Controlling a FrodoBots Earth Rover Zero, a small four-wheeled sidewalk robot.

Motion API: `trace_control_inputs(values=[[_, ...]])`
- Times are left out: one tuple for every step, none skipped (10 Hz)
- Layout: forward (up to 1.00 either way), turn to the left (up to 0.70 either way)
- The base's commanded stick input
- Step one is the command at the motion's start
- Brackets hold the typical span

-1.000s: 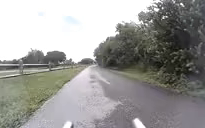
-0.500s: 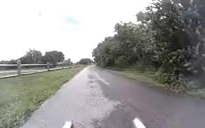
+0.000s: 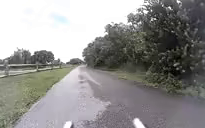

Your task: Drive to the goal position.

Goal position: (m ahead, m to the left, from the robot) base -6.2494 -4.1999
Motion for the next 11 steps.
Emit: trace_control_inputs(values=[[0.0,-0.7],[0.0,-0.7],[0.0,-0.7],[0.0,-0.7],[0.0,-0.7],[0.0,-0.7],[0.0,-0.7],[0.0,-0.7],[0.0,-0.7],[0.0,-0.7],[0.0,-0.7]])
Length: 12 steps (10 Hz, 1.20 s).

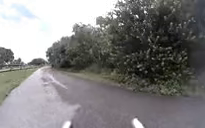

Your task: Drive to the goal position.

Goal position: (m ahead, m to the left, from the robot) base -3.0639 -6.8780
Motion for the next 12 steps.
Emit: trace_control_inputs(values=[[0.0,-0.7],[0.0,-0.7],[0.0,-0.7],[0.0,-0.7],[0.0,-0.7],[0.0,-0.7],[0.0,-0.7],[0.0,-0.7],[0.0,-0.7],[0.0,-0.7],[0.0,-0.7],[0.0,-0.7]])
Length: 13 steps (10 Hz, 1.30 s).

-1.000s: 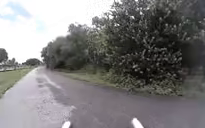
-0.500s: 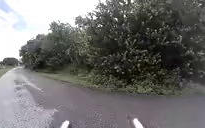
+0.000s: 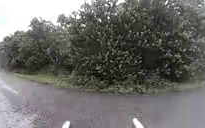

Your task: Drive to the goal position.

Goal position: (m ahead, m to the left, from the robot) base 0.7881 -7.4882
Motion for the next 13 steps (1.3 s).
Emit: trace_control_inputs(values=[[0.0,-0.7],[0.0,-0.7],[0.0,-0.7],[0.0,-0.7],[0.0,-0.7],[0.0,-0.7],[0.0,-0.7],[0.0,-0.7],[0.0,-0.7],[0.0,-0.7],[0.0,-0.7],[0.0,-0.7],[0.0,-0.7]])
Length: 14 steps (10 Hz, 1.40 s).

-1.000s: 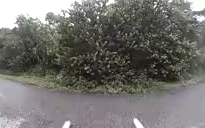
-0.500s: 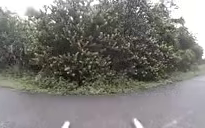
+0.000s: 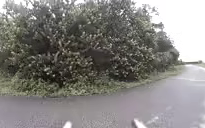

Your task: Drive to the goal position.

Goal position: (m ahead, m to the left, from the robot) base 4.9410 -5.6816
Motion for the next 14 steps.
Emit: trace_control_inputs(values=[[0.0,-0.7],[0.0,-0.7],[0.0,-0.7],[0.0,-0.7],[0.0,-0.7],[0.0,-0.7],[0.0,-0.7],[0.0,-0.68],[0.0,-0.27],[0.0,0.0],[0.0,0.0],[0.0,0.0],[0.25,0.0],[0.48,0.0]])
